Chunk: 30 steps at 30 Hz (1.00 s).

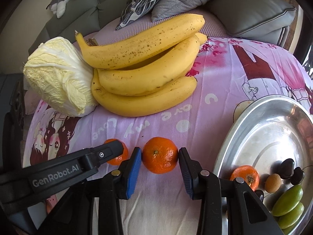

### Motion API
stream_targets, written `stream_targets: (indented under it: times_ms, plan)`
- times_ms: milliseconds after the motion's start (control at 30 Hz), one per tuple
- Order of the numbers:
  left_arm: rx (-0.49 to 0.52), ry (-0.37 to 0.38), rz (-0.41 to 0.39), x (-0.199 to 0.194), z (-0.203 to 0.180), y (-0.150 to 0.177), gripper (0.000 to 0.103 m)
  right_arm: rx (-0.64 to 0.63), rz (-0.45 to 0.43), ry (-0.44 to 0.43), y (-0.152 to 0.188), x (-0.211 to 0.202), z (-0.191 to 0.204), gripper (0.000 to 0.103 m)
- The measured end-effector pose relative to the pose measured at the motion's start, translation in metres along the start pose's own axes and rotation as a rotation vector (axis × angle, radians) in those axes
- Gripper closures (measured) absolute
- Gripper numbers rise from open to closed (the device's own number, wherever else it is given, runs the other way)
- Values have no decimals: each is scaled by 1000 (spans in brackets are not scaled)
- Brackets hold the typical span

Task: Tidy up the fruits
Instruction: 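Close the right tool on the larger mandarin while the left tool closes on the smaller mandarin, then carry the mandarins in both tools over the steel bowl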

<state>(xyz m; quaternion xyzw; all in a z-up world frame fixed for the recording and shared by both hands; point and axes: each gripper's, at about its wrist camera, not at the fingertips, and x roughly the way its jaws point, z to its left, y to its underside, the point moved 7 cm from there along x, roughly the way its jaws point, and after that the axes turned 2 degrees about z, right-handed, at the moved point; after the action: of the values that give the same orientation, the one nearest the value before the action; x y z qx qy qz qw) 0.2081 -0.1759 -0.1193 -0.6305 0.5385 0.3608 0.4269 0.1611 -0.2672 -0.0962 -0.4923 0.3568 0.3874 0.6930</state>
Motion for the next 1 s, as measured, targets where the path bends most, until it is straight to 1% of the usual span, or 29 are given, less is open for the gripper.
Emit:
stream_targets:
  times_ms: [67,200,300,333,433,800,1000]
  plan:
    - [-5,0,1,-1,-1,4,68,6,1,-6,1,-4,-1,61]
    - [-8,-11,-5,-9,1,10,69,-4,-6,16,3,-13,1,61]
    - [-6,-21,-13,-15,1,16,68,-1,-3,14,4,-19,2,61]
    - [-8,-20,-17,-22,4,18,68,-2,-3,12,5,-20,2,61]
    - [-11,-16,-19,-25,1,22,68,-6,1,21,9,-25,3,61]
    - [17,-6,-43,-52,-4,23,68,18,8,60,19,-41,-12,61]
    - [18,3,-30,-47,-8,25,68,60,5,62,18,-46,-24,61]
